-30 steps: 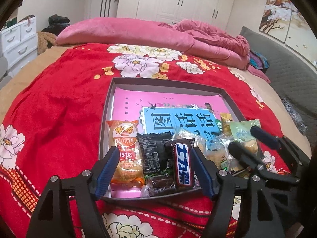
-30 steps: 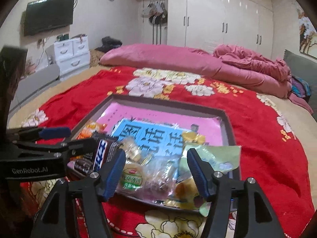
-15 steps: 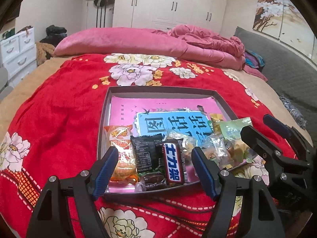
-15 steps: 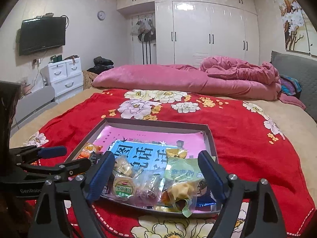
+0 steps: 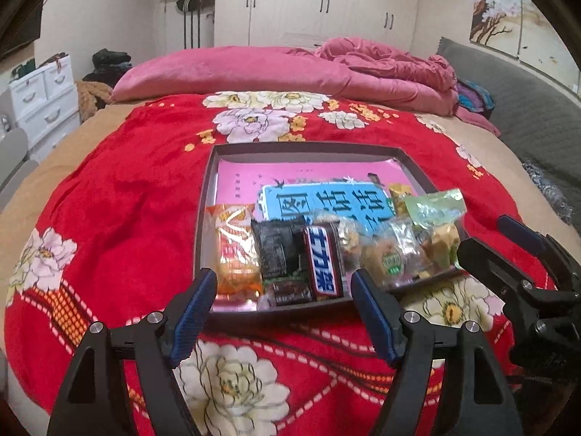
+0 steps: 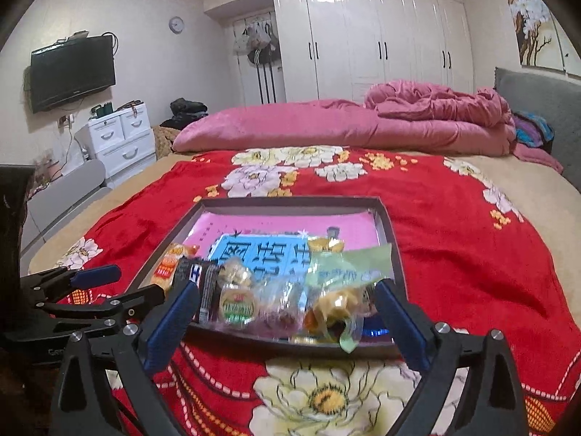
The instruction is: Organize snacks
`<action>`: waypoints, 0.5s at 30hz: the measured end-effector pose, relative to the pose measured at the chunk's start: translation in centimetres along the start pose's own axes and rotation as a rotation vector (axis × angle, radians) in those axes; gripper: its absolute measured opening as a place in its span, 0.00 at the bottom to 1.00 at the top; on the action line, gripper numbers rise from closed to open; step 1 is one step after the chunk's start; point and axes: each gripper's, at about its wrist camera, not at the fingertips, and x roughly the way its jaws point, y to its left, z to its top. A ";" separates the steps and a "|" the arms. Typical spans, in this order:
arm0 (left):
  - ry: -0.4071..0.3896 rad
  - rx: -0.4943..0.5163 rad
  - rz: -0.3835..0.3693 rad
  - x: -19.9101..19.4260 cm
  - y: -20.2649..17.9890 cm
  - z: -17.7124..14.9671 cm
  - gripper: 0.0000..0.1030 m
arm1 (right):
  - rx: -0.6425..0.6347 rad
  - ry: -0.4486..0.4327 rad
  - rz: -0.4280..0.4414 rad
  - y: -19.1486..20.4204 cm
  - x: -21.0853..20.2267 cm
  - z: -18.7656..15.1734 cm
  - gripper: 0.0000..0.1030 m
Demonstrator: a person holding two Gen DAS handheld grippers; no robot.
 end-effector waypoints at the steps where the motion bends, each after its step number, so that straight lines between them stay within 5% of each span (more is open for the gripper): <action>1: 0.004 0.000 -0.001 -0.1 -0.1 -0.2 0.75 | -0.002 0.007 -0.005 0.0 -0.3 -0.3 0.95; 15: 0.061 -0.005 0.016 -2.4 -1.7 -3.7 0.75 | 0.029 0.098 -0.058 0.1 -3.3 -3.8 0.98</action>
